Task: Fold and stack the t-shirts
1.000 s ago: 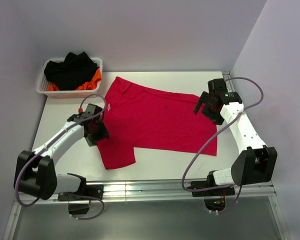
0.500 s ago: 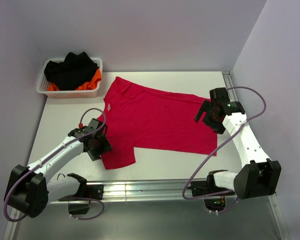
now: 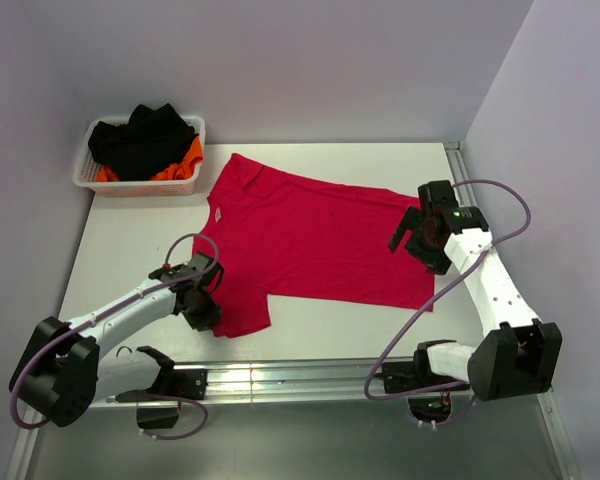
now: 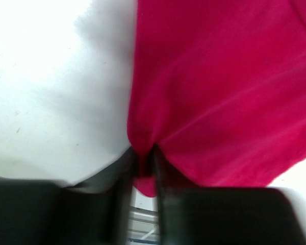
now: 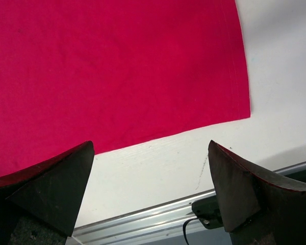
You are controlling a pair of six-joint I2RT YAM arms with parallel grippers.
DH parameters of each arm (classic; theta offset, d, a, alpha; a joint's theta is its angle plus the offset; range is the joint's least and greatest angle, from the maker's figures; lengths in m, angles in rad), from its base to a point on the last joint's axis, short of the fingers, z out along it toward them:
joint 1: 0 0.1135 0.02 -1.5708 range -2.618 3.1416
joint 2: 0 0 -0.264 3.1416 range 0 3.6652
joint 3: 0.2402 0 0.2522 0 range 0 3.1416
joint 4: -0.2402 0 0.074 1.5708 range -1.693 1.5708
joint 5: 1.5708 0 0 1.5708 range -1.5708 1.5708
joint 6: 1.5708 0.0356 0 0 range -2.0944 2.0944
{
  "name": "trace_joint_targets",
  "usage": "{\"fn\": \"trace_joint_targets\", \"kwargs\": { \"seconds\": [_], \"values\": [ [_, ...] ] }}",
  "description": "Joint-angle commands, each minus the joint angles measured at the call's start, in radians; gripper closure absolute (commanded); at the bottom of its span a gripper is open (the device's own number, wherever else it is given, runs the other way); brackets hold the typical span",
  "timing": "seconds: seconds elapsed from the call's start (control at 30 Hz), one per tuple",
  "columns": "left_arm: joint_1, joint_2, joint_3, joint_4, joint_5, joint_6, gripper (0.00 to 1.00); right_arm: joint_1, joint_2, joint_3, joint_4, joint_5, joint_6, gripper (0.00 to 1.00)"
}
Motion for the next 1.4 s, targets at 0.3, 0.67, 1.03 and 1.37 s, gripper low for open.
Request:
{"fn": "trace_joint_targets", "kwargs": {
  "seconds": [0.3, 0.67, 1.03, 1.37],
  "values": [
    [-0.023, 0.061, 0.015, 0.094, -0.038, -0.002, 1.0, -0.001, -0.048, -0.229, -0.004, -0.065, 0.208, 0.01],
    [-0.025, -0.002, 0.041, 0.051, -0.033, 0.041, 1.0, -0.139, -0.034, -0.405, 0.086, -0.084, 0.343, 0.08],
    [-0.022, 0.016, 0.101, 0.025, -0.013, 0.082, 1.0, -0.183, 0.023, -0.437, 0.231, -0.016, 0.366, 0.16],
    [-0.023, 0.012, 0.1, 0.025, -0.012, 0.099, 1.0, -0.187, 0.072, -0.491, 0.29, 0.049, 0.355, 0.44]
  ]
}}
